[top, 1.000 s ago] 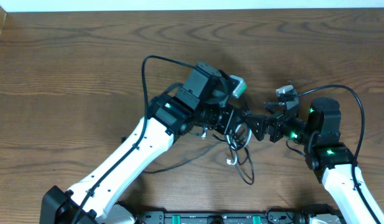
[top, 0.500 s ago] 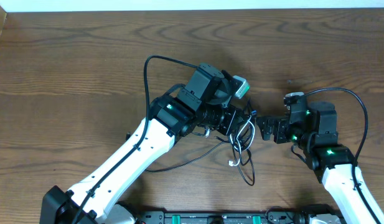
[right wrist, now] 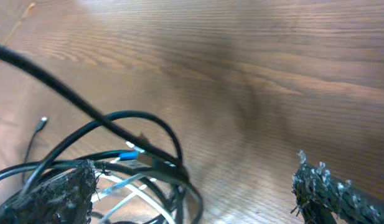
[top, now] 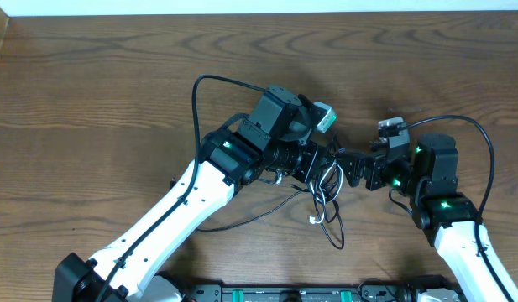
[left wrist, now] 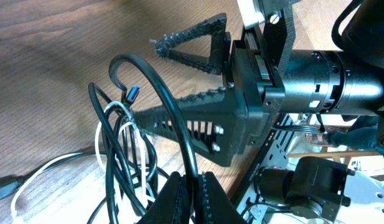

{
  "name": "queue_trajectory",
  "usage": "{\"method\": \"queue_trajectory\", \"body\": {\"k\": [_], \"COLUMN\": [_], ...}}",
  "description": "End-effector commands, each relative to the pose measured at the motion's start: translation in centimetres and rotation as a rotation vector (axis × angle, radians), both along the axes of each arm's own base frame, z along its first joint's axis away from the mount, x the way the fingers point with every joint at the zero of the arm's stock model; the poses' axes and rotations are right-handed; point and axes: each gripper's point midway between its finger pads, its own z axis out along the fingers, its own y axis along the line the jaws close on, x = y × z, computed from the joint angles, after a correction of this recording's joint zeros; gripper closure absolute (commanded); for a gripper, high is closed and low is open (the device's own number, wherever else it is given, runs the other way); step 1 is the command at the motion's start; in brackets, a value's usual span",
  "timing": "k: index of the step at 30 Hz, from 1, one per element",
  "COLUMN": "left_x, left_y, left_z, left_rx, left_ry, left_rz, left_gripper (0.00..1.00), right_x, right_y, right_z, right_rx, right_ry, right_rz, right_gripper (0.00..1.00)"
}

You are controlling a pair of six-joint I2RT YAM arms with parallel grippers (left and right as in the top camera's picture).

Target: Untangle cables

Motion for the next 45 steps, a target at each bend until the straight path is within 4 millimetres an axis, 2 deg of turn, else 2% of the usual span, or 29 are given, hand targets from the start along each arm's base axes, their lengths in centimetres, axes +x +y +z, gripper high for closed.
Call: {"method": "queue_trajectory", "body": {"k": [1, 3, 6, 8, 11, 16, 20, 24, 27, 31, 37, 42, 45], "left_x": [-0.6, -1.4, -1.6, -1.8, -2.4, -2.8, -3.0, -2.8, -2.8, -3.2, -4.0, -4.9, -5.1], "left_y": [-0.1, -0.5, -0.5, -0.4, -0.2, 0.2, 0.3, 0.4, 0.4, 0.5, 1.1, 1.9, 2.1], "left_z": [1.6, 2.1, 2.5, 3.0, 4.3, 5.7, 6.1, 6.0, 6.1, 6.6, 8.6, 10.6, 11.1], "left_rx": [-0.043, -0.081, -0.089, -0.100, -0.130, -0.151, -0.157, -0.151, -0.152, -0.167, -0.202, -0.235, -0.243], "left_ry": [-0.030, -0.007, -0.009, -0.018, -0.035, -0.082, -0.096, -0.109, -0.108, -0.115, -0.164, -0.226, -0.249], "left_rz": [-0.038, -0.079, -0.083, -0.087, -0.102, -0.109, -0.111, -0.110, -0.111, -0.119, -0.121, -0.130, -0.132], "left_gripper": [0.93, 0.93, 0.93, 0.93, 0.93, 0.93, 0.93, 0.93, 0.92, 0.93, 0.93, 0.93, 0.93], "right_x": [-0.2, 0.1, 0.2, 0.0, -0.1, -0.2, 0.0, 0.0, -0.9, -0.8, -0.7, -0.5, -0.5], "right_y": [0.9, -0.1, -2.8, -5.3, -6.8, -6.7, -5.3, 0.3, 2.5, 2.4, 2.1, 0.0, 0.2], "right_z": [0.8, 0.1, -1.9, -3.3, -3.9, -3.9, -3.4, 0.3, 2.1, 2.0, 1.8, -0.4, -0.4], "right_rx": [0.020, -0.021, -0.109, -0.175, -0.194, -0.184, -0.138, 0.021, 0.086, 0.075, 0.064, -0.037, -0.031], "right_ry": [-0.021, 0.000, 0.082, 0.153, 0.189, 0.197, 0.180, 0.017, -0.058, -0.062, -0.058, 0.012, 0.013], "right_rz": [0.052, -0.005, -0.164, -0.318, -0.421, -0.428, -0.356, -0.004, 0.155, 0.152, 0.139, 0.024, 0.032], "right_gripper": [0.01, 0.01, 0.01, 0.01, 0.01, 0.01, 0.01, 0.01, 0.01, 0.01, 0.01, 0.01, 0.01]}}
